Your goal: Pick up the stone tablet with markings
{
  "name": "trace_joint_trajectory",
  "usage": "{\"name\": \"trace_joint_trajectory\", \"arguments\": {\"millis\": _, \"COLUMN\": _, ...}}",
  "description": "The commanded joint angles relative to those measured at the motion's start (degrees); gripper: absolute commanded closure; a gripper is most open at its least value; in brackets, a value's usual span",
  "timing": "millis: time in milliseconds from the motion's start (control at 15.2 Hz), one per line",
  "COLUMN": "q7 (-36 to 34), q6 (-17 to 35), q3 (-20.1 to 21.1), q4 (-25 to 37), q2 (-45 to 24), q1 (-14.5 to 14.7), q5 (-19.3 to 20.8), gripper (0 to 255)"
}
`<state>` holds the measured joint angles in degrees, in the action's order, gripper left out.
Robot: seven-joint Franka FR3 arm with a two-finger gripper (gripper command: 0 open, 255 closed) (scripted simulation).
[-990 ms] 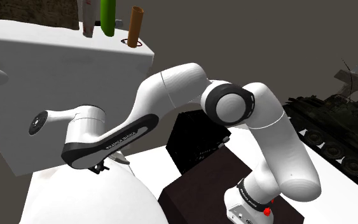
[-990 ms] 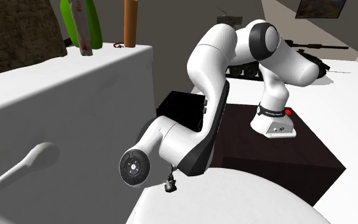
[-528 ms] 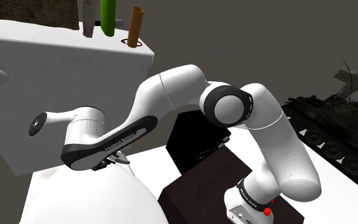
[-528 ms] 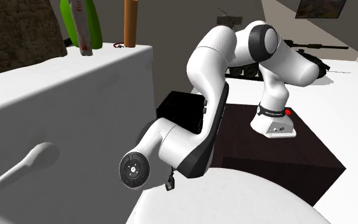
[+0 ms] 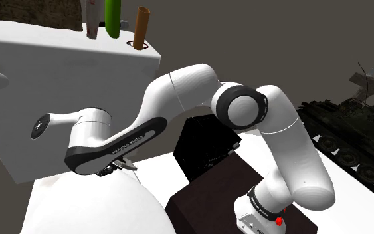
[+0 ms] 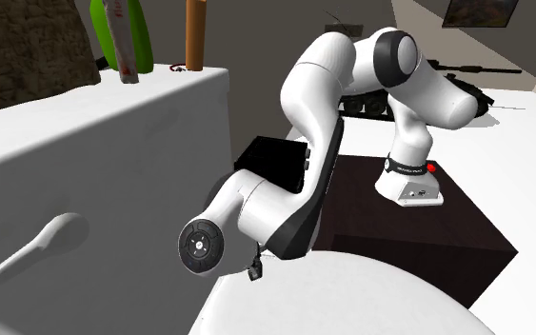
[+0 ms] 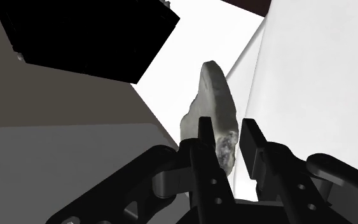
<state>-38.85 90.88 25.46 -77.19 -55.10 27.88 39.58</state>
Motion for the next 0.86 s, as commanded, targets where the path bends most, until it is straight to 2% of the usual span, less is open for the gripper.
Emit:
{"name": "trace_joint_trajectory", "arguments": {"millis": 0, "q7": 0.31, "q6": -0.67, "q3": 0.16, "q4": 0.00, "q2": 0.96, "q1": -0.21, "q5": -0.21, "gripper": 255}}
{"name": "trace_joint_trajectory", "arguments": {"millis": 792, "q7": 1.93, "q6": -4.52, "q3": 1.35, "q4": -0.68, "q2": 5.94, "q1": -0.87, "q5": -1.68, "gripper": 255}}
